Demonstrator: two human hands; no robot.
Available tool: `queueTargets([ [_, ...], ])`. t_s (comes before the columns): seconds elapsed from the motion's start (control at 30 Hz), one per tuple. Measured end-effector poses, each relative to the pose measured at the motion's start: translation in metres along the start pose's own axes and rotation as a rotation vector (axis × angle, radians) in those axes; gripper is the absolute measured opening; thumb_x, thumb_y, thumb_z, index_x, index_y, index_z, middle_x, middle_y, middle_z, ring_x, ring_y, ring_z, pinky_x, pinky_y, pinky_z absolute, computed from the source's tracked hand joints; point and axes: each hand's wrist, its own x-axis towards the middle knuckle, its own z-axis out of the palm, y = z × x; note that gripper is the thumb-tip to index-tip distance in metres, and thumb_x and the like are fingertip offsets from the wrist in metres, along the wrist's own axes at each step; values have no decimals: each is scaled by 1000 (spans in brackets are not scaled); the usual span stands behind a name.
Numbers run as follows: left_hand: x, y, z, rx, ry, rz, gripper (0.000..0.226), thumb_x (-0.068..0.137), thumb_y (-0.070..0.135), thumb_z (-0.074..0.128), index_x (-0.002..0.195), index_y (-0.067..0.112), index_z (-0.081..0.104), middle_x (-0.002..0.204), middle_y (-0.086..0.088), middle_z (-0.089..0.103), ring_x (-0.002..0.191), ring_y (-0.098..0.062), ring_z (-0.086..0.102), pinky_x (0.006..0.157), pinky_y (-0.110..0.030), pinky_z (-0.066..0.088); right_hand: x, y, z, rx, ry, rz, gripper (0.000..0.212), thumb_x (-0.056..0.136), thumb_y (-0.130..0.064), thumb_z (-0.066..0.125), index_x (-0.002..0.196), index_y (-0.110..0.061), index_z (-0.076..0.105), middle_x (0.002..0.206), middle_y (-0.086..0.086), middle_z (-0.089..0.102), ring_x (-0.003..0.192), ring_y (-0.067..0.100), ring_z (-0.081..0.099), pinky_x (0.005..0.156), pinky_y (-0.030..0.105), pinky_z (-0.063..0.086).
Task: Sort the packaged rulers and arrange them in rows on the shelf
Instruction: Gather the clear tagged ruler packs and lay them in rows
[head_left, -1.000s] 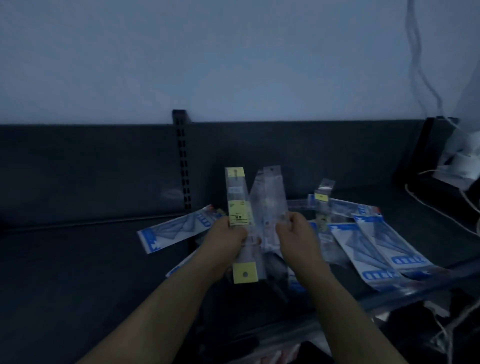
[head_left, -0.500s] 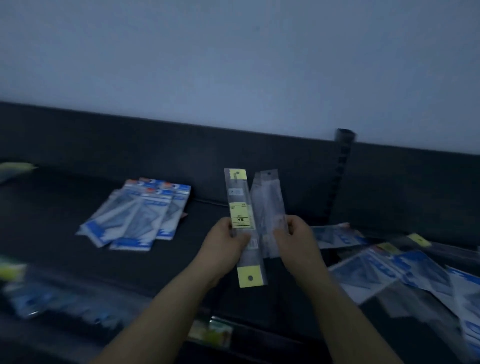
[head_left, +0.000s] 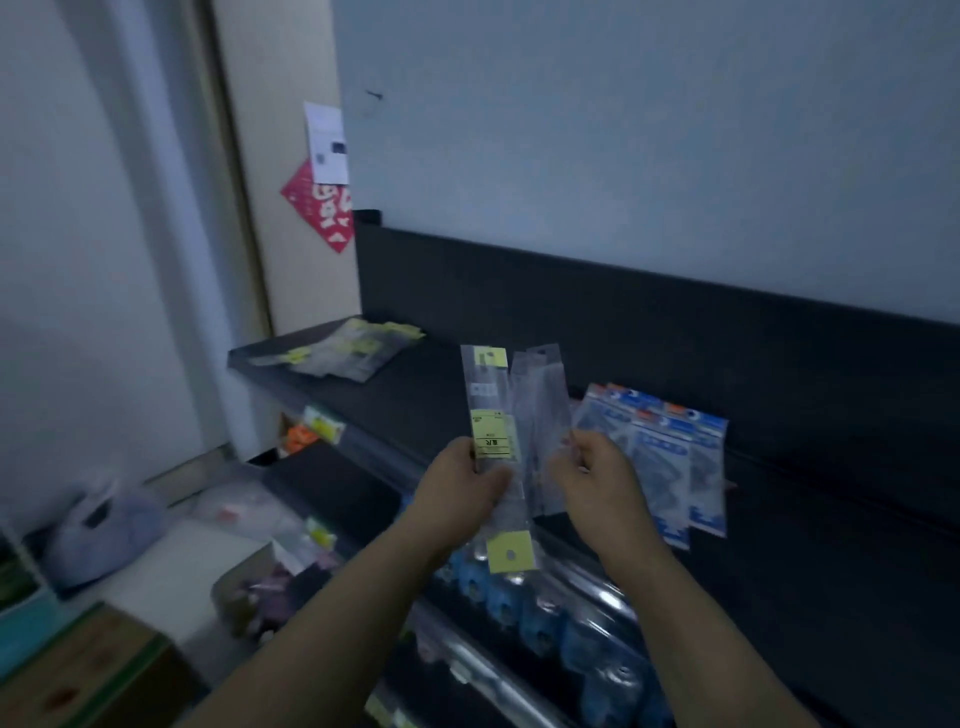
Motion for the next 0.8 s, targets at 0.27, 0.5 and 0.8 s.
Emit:
queueTargets([
  [0.27,49,-33,-90,51,115,-56,10,93,16,56,84,13,58,78,-4,62,63,-14,55,58,-26,43,57,-18,110,24,-102,-24,10,97,-23,49,106,-22,53,91,-3,58,75,7,52,62,21,41],
  [0.5,119,-60,-141,-10,206,-101,5,92,12,56,88,13,59,75,-2,62,61,-13,55,57,-25,45,134,-20,177,84,-179,9,16,92,-18,54,108,-20,55,101,-3,62,91,13,60,79,30,49],
  [0.8,213,-96,-202,107,198,-92,11,89,13,57,79,16,59,74,-1,62,63,-14,56,66,-29,47,214,-21,255,131,-201,84,11,93,-15,53,98,-25,52,98,0,59,88,15,59,77,29,49],
])
